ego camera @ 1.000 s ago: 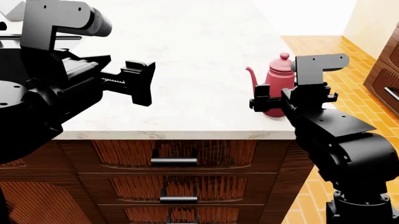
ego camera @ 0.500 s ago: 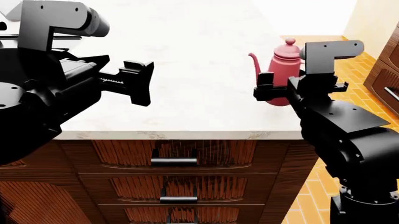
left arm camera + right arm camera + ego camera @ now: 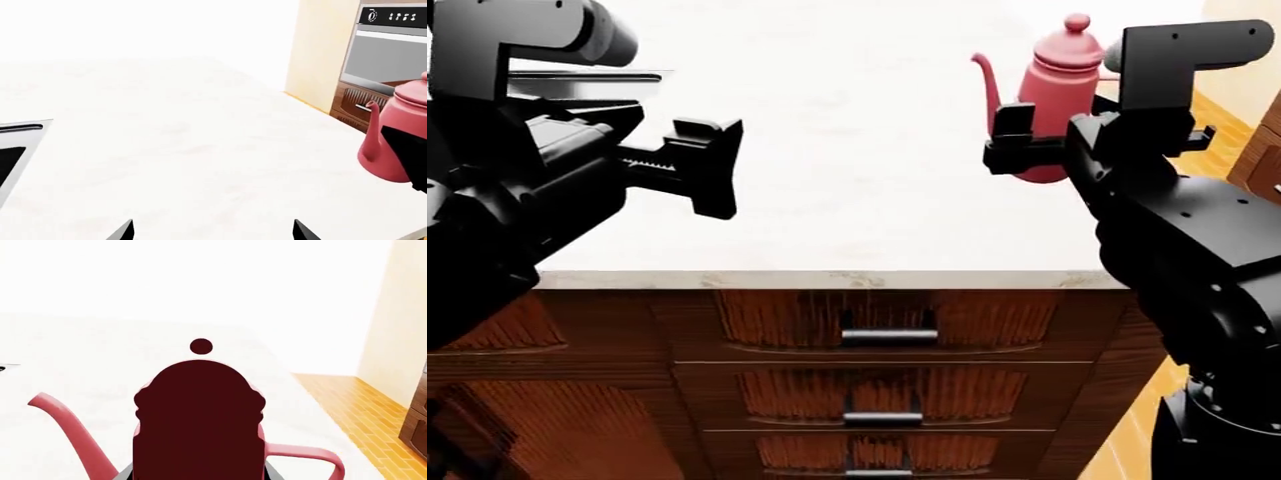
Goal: Pick the jug and teapot and place them in the sink. Then turn on the water.
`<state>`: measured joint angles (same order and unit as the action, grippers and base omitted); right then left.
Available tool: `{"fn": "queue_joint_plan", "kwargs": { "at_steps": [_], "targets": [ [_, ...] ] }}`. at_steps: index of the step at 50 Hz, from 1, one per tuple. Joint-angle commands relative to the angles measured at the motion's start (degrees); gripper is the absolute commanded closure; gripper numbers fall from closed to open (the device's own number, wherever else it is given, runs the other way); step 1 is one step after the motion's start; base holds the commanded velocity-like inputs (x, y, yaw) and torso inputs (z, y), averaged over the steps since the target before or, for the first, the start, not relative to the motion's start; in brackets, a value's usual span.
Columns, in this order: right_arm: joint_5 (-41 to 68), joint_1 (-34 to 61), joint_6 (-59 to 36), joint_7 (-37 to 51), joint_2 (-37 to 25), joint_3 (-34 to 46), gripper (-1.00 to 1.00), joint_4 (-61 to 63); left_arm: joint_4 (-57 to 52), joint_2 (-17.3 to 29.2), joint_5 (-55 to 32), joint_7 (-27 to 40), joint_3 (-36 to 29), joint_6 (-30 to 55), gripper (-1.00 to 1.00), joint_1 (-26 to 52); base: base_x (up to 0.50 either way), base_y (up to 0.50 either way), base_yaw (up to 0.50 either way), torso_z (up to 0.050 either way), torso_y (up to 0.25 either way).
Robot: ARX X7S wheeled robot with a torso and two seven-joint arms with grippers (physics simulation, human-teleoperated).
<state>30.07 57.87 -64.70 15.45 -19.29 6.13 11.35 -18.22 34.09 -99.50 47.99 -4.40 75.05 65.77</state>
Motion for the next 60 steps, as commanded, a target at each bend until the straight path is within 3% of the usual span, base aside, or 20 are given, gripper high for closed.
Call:
{"fn": "queue_joint_plan", "kwargs": {
  "at_steps": [1,60],
  "targets": [
    [0.12,1.24,-1.23,-0.42,-0.07,-0.17,1.0,2.5,-0.38,0.76,-0.71,0.26,-0.08,-0.55,-1.0,0.28,0.0,0.5,0.0,0.0,0.0],
    [1.72,1.18,-0.65,0.12,-0.51,-0.46,1.0,2.01,0.26,1.88,1.06,-1.93,-2.66,-2.58,-1.0,1.62,0.0,0.5,0.0,0.0,0.001]
  ]
}}
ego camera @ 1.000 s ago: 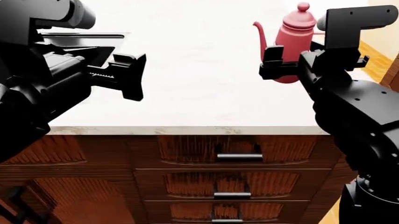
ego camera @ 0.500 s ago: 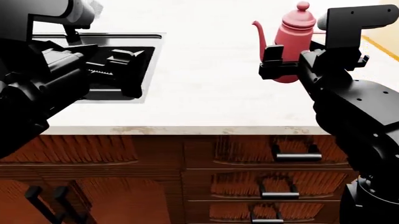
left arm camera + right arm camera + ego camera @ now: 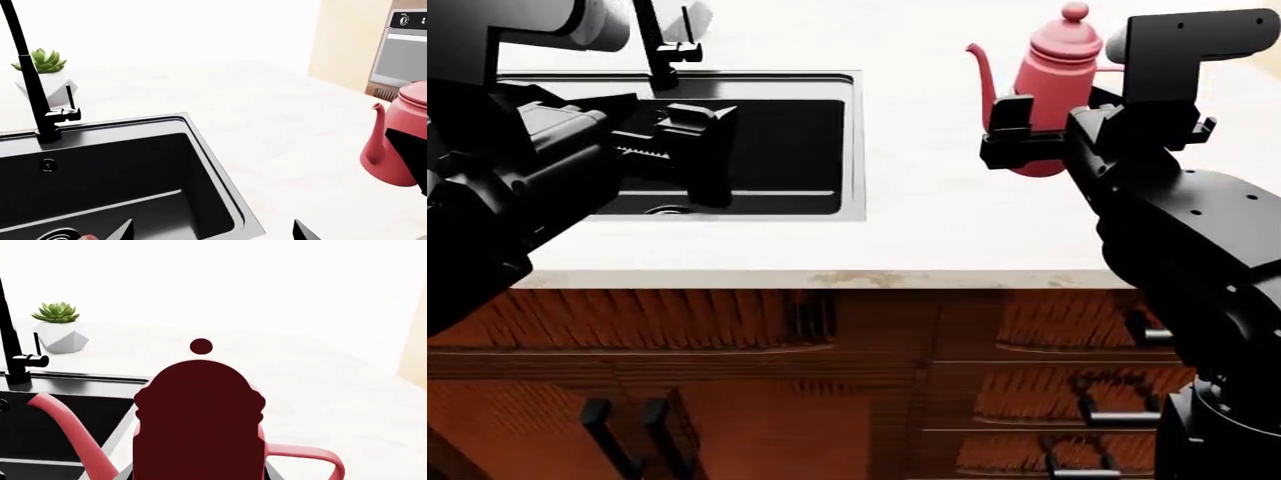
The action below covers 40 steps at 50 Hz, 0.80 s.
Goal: Pick the jug and teapot and place them in the sink. Then turn on the water.
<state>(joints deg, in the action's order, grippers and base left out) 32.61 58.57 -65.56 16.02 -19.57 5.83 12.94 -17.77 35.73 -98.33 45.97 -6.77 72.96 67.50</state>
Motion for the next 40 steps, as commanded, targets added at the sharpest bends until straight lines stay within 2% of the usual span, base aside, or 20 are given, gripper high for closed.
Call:
{"fn": "queue_joint_plan", "kwargs": {
  "at_steps": [1,29,40],
  "targets": [
    [-0.79,0.46,0.22,-0.45,-0.24,-0.16,1.0,0.44,-0.19,0.25,-0.03,0.02,-0.31,-0.53,-1.0,-0.13,0.0,0.5,0.0,0.0,0.0],
    [-0.16,1.35,0.75,-0.12,-0.14,0.02,1.0,0.44,-0.1,0.87,-0.16,-0.19,-1.36,-1.28,-1.0,0.68,0.0,0.5,0.0,0.0,0.001],
    [-1.91,1.96,3.82,-0.54,-0.28,1.34,1.0,-2.81,0.19,0.9,0.97,-1.37,-1.79,-1.72,-1.0,0.33,0.01,0.5,0.0,0.0,0.0]
  ]
}}
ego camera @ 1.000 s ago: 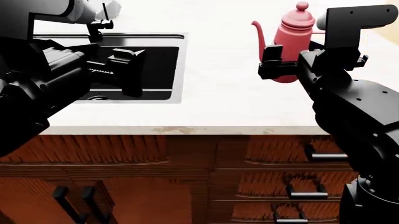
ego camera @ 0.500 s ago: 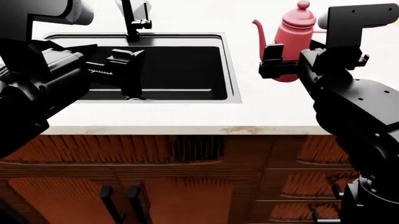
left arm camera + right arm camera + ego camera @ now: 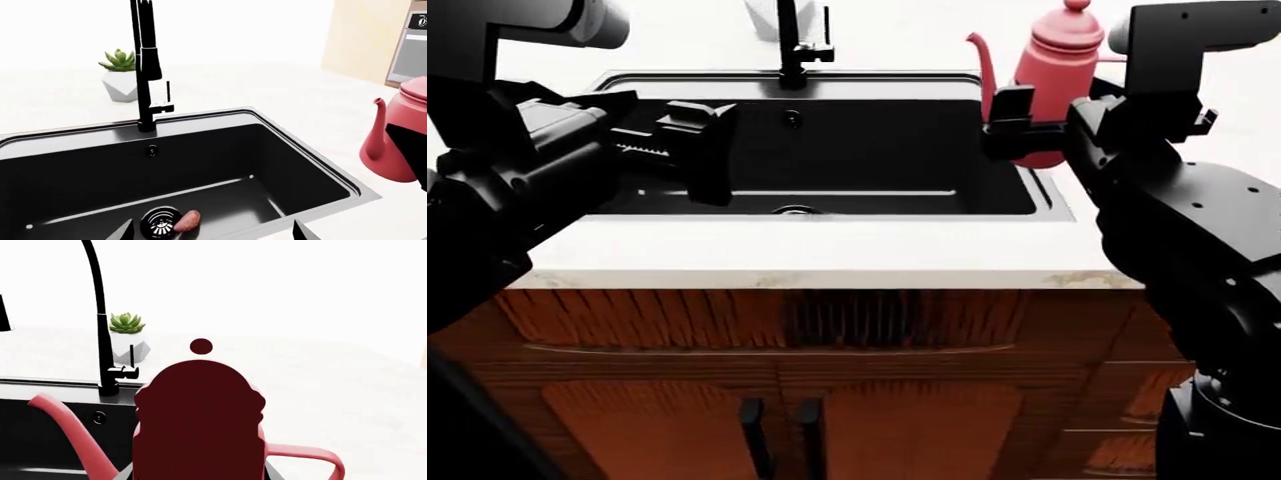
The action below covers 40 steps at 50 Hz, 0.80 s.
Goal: Pick the jug and teapot and place them in the sink. Then turn on the water.
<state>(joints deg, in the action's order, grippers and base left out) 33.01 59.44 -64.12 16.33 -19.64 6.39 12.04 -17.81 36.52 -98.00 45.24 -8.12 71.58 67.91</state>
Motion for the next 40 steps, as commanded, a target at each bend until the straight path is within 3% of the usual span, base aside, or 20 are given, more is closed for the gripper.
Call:
{"fn": "queue_joint_plan", "kwargs": {
  "at_steps": [1,18,40],
  "targets": [
    [-2.74,1.27,3.21,-1.14,-0.34,1.07,1.0,-2.76,0.21,0.11,0.71,-0.71,-0.42,-0.46,-1.0,-0.3,0.12,0.5,0.0,0.0,0.0],
    [-6.36,2.58,10.17,-2.32,-1.5,2.34,1.0,-9.91,1.47,0.18,3.54,-2.95,-1.41,-1.16,-1.0,-1.07,0.36,0.44,0.0,0.0,0.001],
    [-5.8,4.61,7.09,-4.87,-5.23,4.09,1.0,-9.54,2.55,2.78,1.69,-0.97,-1.21,-1.01,-1.0,0.1,0.45,0.0,0.0,0.001,0.002]
  ]
}}
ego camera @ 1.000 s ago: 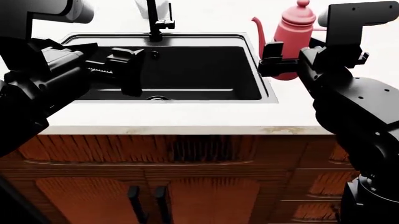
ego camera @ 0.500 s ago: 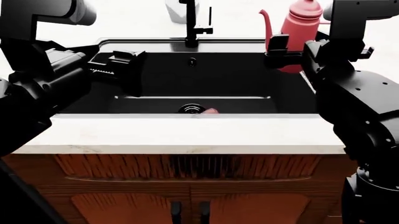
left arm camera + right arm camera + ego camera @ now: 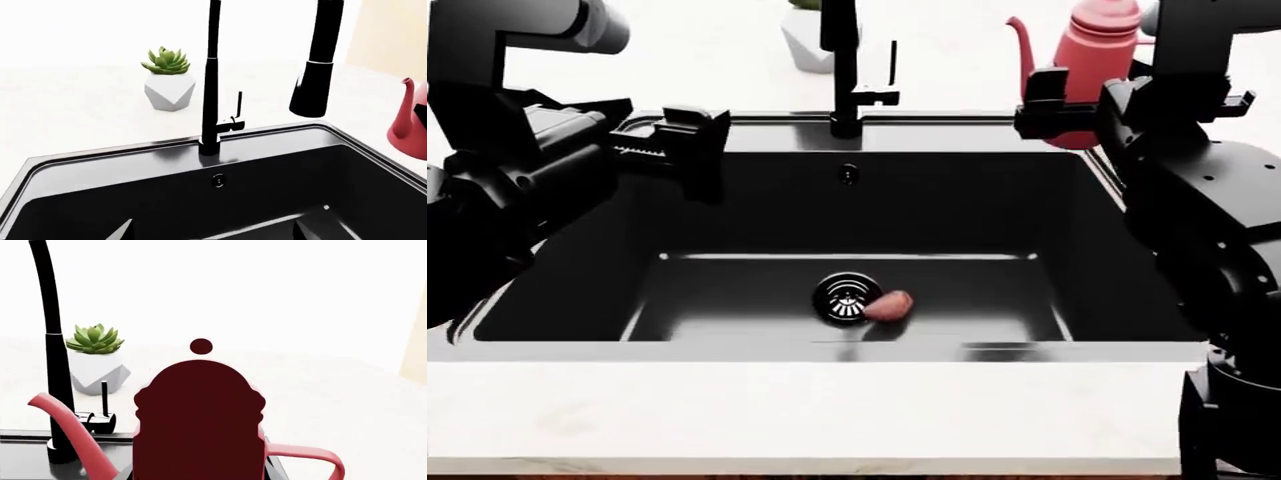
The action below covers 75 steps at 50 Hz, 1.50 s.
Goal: Pick the jug and teapot and place them in the sink. Then turn on the water.
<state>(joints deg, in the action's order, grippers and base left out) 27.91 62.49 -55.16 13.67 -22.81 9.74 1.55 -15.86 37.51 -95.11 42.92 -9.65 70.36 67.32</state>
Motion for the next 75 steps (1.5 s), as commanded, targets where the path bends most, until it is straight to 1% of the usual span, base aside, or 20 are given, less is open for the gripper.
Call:
{"fn": "queue_joint_plan", "kwargs": {
  "at_steps": [1,10,17,28,37,49,55,60,66,68,75],
  "targets": [
    [-0.6,1.6,-2.16,-2.3,-2.22,0.82,1.0,1.14,0.65,2.09,-1.22,1.43,0.39,0.25,-1.0,0.67,0.45,0.0,0.0,0.0,0.0],
    [0.39,1.69,-4.94,-2.67,-2.98,1.51,1.0,2.74,0.75,3.59,-2.34,2.71,0.74,0.3,-1.0,1.06,0.45,0.0,0.0,0.0,0.001],
    [1.23,2.0,-6.71,-4.13,-3.12,2.97,1.0,1.81,1.12,3.98,-4.23,4.43,0.38,0.52,-1.0,2.36,0.0,0.0,0.0,0.0,0.002],
    [1.85,4.65,-10.53,-11.7,-2.57,12.02,1.0,-6.23,1.75,4.81,-2.68,2.89,0.21,0.4,-1.0,2.61,0.0,0.0,0.0,0.0,0.001],
    [-0.02,6.64,-9.12,-16.38,-0.87,19.91,1.0,-10.95,1.1,5.43,-2.62,2.64,0.62,-0.22,-1.0,1.78,0.0,0.0,0.0,0.0,0.001],
    [-1.1,6.39,-7.32,-20.52,0.35,26.01,1.0,-14.39,0.87,5.19,-3.3,3.26,0.23,-0.7,-1.0,1.82,0.0,0.0,0.0,0.0,0.0],
    [-1.09,3.82,-6.63,-20.76,1.08,27.35,1.0,-15.25,0.96,5.33,-3.95,3.81,-0.09,-0.62,-1.0,2.3,0.0,0.0,0.0,0.0,0.002],
    [-2.32,2.6,-5.45,-21.7,1.51,30.11,1.0,-17.99,1.16,5.42,-3.83,3.56,-0.35,-0.62,-1.0,2.3,0.0,0.0,0.0,0.002,0.0],
    [-1.99,6.29,-9.48,-25.54,2.56,33.28,1.0,-22.33,1.49,5.08,-3.22,2.84,-0.86,-0.74,-1.0,2.21,0.0,0.0,0.0,0.0,0.0],
    [-2.31,7.78,-10.1,-27.66,2.81,35.41,1.0,-23.99,1.59,4.99,-2.93,2.55,-1.01,-0.79,-1.0,2.15,0.0,0.0,0.0,0.0,0.005],
    [-5.69,13.58,-7.14,-35.96,2.97,44.78,1.0,-28.26,1.71,4.74,-2.03,1.79,-1.44,-1.11,-1.0,1.6,0.0,0.0,0.0,0.0,0.0]
  ]
}}
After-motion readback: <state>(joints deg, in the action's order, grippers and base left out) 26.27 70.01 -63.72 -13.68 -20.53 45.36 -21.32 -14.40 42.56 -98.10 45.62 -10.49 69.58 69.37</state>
